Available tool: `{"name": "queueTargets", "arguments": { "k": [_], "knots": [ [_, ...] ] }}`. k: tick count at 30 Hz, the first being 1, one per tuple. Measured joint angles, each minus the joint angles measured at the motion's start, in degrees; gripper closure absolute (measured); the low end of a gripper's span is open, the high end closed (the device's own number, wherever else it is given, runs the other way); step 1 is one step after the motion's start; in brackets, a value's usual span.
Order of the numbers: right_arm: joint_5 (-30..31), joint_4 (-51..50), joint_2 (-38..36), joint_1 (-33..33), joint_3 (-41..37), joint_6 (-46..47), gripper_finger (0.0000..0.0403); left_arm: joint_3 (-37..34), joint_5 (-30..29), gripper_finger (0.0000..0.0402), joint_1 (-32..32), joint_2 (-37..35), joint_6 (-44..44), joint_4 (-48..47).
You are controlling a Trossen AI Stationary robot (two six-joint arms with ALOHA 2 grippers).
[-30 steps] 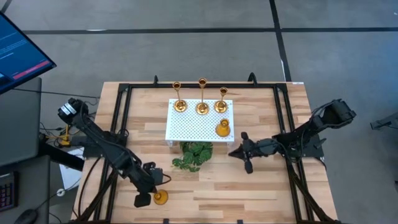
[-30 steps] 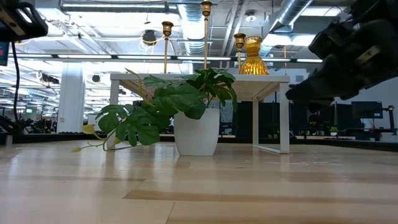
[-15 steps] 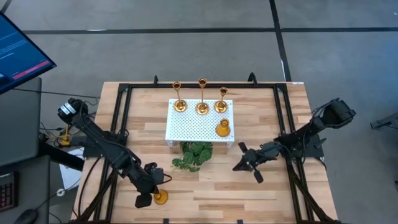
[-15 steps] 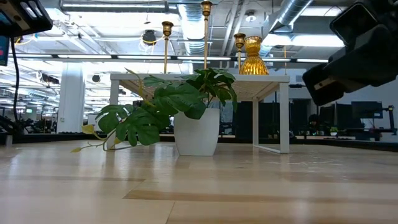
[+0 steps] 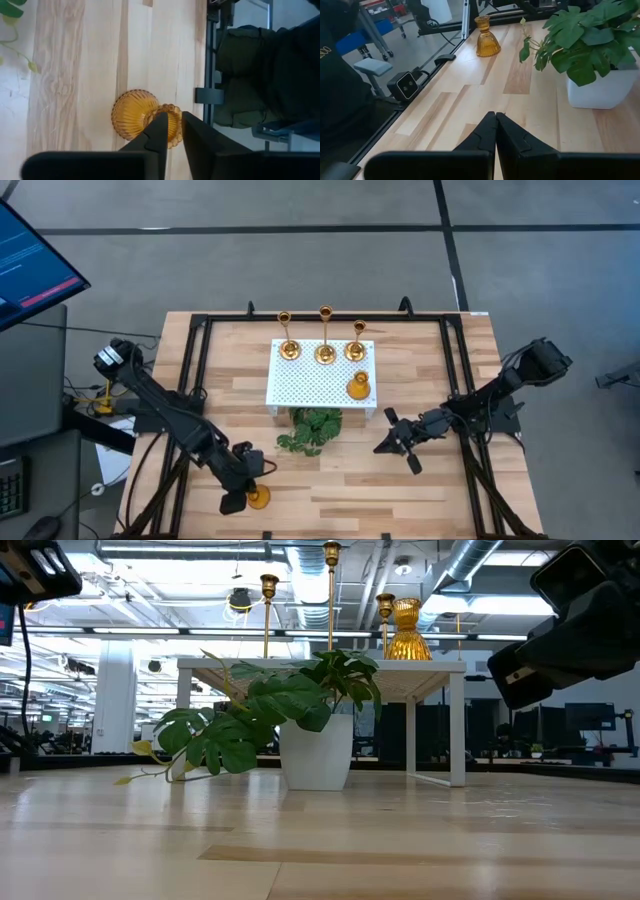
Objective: Pick & Place candle stick holders
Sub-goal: Put the orange candle holder on the shelf
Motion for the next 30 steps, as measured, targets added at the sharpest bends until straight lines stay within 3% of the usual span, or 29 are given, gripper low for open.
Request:
{"name": "queueTargets", "arguments": {
  "k": [9,30],
  "knots": [
    [0.00,0.02,0.00,0.00,0.00,0.01,0.0403,-0.02,0.25,0.0299,-0.01,3.10,0.00,-0.36],
    [1.73,0.04,0.00,0.00,0.00,0.46,0.0403,0.24,1.80,0.0295,-0.11,9.66,-1.07,-0.19]
  ]
}}
